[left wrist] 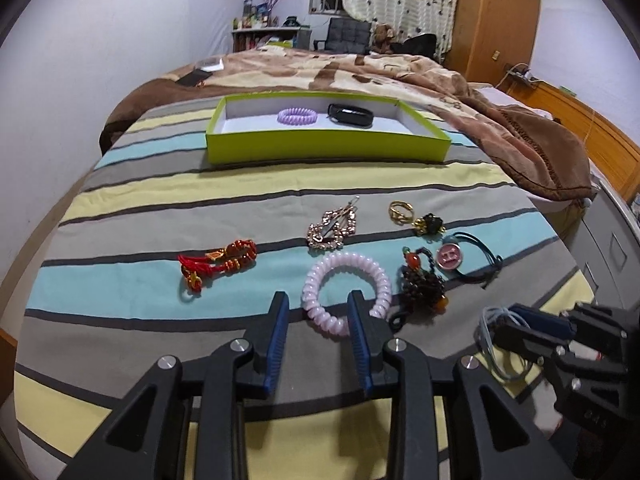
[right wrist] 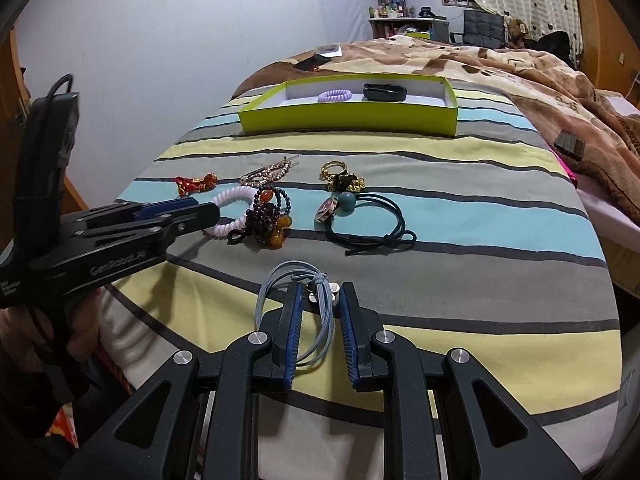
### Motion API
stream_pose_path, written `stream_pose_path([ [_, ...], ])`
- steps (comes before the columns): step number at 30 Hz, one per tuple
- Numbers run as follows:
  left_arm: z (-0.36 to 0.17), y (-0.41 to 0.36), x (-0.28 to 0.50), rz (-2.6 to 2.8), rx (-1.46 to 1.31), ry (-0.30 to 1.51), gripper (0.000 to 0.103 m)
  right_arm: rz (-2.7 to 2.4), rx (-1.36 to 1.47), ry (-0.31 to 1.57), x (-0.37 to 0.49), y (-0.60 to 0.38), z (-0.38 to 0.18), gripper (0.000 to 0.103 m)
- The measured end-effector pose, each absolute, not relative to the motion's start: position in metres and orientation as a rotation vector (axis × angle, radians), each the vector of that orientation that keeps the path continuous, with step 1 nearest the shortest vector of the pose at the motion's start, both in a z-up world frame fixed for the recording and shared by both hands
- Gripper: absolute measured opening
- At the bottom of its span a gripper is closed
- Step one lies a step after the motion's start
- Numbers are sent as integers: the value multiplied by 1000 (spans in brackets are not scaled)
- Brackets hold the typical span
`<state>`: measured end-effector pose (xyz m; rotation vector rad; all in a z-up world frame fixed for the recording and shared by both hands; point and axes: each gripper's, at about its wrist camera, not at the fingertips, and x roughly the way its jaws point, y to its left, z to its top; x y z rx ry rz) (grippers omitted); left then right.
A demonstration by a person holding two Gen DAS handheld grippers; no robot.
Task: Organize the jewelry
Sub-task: 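Grasp the pink coil hair tie with the left tool while the right tool grasps the grey cable loop, then carry both items into the green tray and open both tools beside the others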
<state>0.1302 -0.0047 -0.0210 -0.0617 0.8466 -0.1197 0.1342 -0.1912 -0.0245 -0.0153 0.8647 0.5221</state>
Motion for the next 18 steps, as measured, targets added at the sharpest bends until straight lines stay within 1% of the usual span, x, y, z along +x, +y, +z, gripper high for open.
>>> stream_pose_path([
  [1,-22,-5,133,-115,-70,858,32,520,-15,865,134,-191,-24,14],
  [3,-24,-5,137,-95,-71,874,32,514,-20,865,136,-190,-25,10],
  [4,-25,-6,139,-85,-61,878,31,512,-15,866,136,-191,-25,6],
  [6,-25,-10,140,-73,-40,874,24,512,-9,867,137,-192,-25,6],
  [7,-26,-11,140,-66,-27,872,18,512,-9,867,137,-192,-25,5],
  [9,-26,-14,139,-54,-4,866,13,513,-11,863,137,-192,-24,5],
  [11,-26,-14,138,-51,4,863,11,514,-9,858,136,-192,-23,4],
  [18,-18,-14,131,-57,11,840,10,517,-9,842,134,-191,-17,4],
])
